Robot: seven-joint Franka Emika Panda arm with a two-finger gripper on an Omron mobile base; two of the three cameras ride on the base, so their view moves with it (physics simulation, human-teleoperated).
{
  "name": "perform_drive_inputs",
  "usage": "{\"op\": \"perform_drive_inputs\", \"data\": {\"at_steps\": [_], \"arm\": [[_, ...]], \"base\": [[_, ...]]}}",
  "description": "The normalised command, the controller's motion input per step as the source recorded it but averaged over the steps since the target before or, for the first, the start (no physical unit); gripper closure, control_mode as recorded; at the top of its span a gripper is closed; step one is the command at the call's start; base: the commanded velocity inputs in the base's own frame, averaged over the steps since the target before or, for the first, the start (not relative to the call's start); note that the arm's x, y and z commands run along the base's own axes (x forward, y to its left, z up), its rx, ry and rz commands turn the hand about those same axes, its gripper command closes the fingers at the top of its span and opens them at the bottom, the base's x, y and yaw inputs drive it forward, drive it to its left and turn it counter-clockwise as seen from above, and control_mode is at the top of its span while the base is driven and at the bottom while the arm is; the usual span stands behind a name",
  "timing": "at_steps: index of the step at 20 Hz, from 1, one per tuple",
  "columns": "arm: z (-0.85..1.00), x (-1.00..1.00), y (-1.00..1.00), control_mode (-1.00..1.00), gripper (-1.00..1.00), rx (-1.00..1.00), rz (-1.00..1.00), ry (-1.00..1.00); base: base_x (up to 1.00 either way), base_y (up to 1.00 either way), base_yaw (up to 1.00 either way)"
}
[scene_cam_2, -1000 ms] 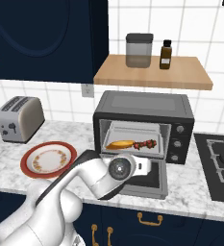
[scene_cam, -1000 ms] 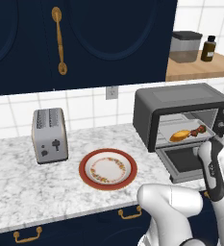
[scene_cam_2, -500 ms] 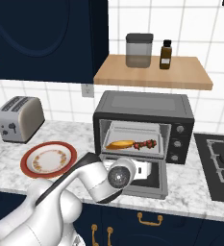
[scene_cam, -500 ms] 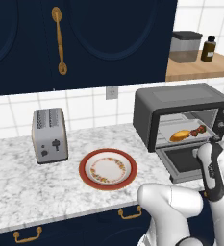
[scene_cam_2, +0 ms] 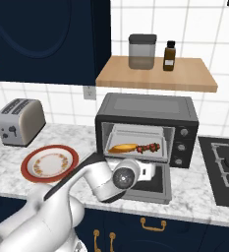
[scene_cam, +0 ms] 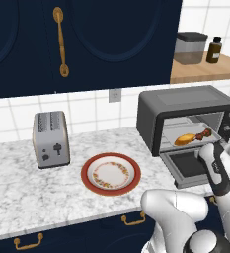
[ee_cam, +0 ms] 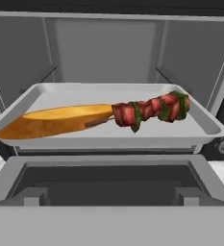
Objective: Pick up the kebab skewer and baguette bread, and place them inside the toaster oven. Close the toaster oven door and start by setting the timer.
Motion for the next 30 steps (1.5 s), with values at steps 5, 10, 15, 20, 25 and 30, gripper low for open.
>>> {"op": "perform_drive_inputs", "data": {"at_steps": [5, 10, 15, 20, 25, 30], "arm": [[0.0, 0.2, -0.02, -1.0, -1.0, 0.02, 0.0, 0.0], [0.0, 0.2, -0.03, -1.0, -1.0, 0.02, 0.0, 0.0], [0.0, 0.18, -0.01, -1.0, -1.0, 0.01, 0.0, 0.0], [0.0, 0.21, 0.0, -1.0, -1.0, 0.0, 0.0, 0.0], [0.0, 0.21, 0.0, -1.0, -1.0, 0.0, 0.0, 0.0], [-0.02, 0.1, 0.0, -1.0, -1.0, 0.0, 0.0, 0.0]], "base": [[0.0, 0.0, 0.0], [0.0, 0.0, 0.0], [0.0, 0.0, 0.0], [0.0, 0.0, 0.0], [0.0, 0.0, 0.0], [0.0, 0.0, 0.0]]}}
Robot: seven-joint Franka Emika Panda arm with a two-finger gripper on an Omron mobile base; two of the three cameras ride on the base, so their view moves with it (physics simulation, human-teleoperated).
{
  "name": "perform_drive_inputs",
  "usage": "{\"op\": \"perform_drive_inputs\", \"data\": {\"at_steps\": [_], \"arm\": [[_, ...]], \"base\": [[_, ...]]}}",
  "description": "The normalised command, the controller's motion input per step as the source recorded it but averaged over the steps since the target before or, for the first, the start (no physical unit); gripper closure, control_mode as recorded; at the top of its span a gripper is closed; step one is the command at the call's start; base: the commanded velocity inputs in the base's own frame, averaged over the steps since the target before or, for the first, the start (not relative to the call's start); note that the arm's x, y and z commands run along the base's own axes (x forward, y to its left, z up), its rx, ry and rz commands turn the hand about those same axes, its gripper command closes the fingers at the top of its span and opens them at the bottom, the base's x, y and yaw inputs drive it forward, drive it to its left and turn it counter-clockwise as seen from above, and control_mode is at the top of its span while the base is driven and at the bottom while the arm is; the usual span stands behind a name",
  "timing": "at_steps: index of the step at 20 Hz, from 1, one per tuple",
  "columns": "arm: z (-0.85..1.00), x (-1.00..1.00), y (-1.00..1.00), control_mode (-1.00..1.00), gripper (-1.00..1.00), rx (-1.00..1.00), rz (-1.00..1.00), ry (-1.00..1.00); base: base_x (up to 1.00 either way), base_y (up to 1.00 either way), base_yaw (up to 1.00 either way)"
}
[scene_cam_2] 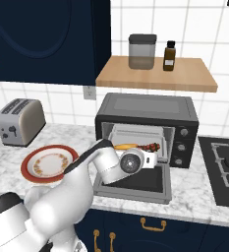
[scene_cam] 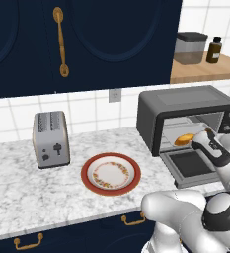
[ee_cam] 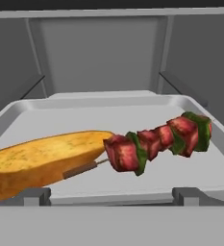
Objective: Pick up the kebab skewer and baguette bread, and place them inside the toaster oven. Close the toaster oven door and start by setting the timer.
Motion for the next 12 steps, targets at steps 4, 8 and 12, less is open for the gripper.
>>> {"op": "perform_drive_inputs", "data": {"at_steps": [4, 8, 12], "arm": [[-0.1, 0.0, 0.0, -1.0, -1.0, 0.0, 0.0, 0.0], [-0.05, 0.02, 0.0, -1.0, -1.0, 0.0, 0.0, 0.0], [0.0, 0.08, 0.0, -1.0, -1.0, 0.0, 0.0, 0.0]], "base": [[0.0, 0.0, 0.0], [0.0, 0.0, 0.0], [0.0, 0.0, 0.0]]}}
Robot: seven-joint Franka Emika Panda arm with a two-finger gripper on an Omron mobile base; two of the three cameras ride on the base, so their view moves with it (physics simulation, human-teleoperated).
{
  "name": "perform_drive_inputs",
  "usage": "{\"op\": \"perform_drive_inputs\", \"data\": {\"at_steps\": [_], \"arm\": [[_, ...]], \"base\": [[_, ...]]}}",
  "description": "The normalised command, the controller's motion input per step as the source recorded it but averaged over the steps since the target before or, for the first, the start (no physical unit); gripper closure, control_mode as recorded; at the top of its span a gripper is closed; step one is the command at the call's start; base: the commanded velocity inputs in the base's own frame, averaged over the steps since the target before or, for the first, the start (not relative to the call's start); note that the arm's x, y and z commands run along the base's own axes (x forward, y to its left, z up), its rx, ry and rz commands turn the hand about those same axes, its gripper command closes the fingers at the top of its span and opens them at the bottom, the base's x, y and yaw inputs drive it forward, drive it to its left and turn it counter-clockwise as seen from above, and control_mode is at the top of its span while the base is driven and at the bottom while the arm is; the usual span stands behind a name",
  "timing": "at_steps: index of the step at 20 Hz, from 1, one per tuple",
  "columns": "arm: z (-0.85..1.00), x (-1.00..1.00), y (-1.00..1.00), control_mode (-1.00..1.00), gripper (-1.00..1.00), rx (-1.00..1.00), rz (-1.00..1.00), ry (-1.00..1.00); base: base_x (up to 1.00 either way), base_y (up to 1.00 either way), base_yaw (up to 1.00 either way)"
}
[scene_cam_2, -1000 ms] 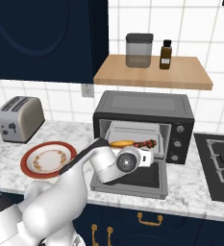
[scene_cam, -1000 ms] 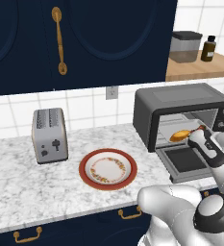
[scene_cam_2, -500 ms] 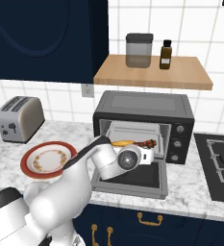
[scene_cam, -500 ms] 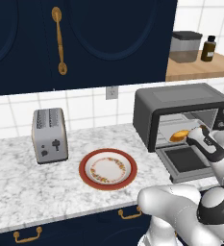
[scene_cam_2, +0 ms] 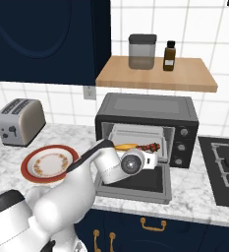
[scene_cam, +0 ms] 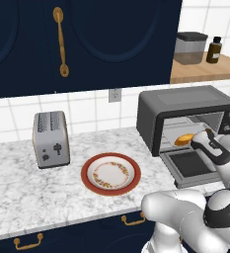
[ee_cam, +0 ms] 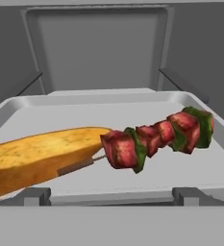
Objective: Pick up the kebab skewer and baguette bread, and place them inside the toaster oven. Close the toaster oven door and start by setting the timer.
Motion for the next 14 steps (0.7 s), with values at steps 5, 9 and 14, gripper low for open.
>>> {"op": "perform_drive_inputs", "data": {"at_steps": [5, 9, 14], "arm": [[0.0, 0.06, 0.0, -1.0, -1.0, 0.0, 0.0, 0.0], [-0.04, 0.01, 0.0, -1.0, -1.0, 0.0, 0.0, 0.0], [-0.07, 0.0, 0.0, -1.0, -1.0, 0.0, 0.0, 0.0]], "base": [[0.0, 0.0, 0.0], [0.0, 0.0, 0.0], [0.0, 0.0, 0.0]]}}
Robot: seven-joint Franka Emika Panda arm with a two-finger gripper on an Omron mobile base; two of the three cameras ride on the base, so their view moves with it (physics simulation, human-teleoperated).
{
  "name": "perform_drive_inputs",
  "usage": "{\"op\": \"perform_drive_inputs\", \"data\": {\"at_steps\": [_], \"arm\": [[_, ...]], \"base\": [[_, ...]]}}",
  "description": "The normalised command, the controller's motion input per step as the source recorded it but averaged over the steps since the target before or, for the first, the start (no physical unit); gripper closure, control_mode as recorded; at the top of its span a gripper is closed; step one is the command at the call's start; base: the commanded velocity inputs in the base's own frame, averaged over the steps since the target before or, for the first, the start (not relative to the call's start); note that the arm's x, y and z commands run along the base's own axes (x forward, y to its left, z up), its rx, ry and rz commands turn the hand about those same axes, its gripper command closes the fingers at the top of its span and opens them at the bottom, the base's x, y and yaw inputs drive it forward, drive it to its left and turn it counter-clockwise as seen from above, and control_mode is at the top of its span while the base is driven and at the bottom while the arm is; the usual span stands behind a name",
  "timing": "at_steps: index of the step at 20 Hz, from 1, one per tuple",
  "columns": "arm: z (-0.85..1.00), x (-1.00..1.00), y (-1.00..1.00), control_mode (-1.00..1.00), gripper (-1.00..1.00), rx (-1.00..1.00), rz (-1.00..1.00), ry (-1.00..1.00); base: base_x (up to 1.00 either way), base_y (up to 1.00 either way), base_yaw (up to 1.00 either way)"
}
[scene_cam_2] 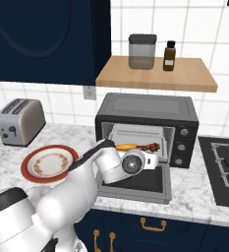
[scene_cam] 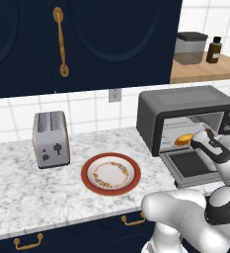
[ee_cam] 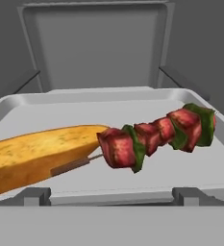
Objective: Pick up the kebab skewer and baguette bread, and place them inside the toaster oven. Close the toaster oven door and start by setting the timer.
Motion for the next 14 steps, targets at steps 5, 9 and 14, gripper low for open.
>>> {"op": "perform_drive_inputs", "data": {"at_steps": [5, 9, 14], "arm": [[0.0, 0.05, 0.0, -1.0, -1.0, 0.0, 0.0, 0.0], [-0.03, 0.09, 0.0, -1.0, -1.0, 0.0, 0.0, 0.0], [-0.04, 0.09, 0.0, -1.0, -1.0, 0.0, 0.0, 0.0]], "base": [[0.0, 0.0, 0.0], [0.0, 0.0, 0.0], [0.0, 0.0, 0.0]]}}
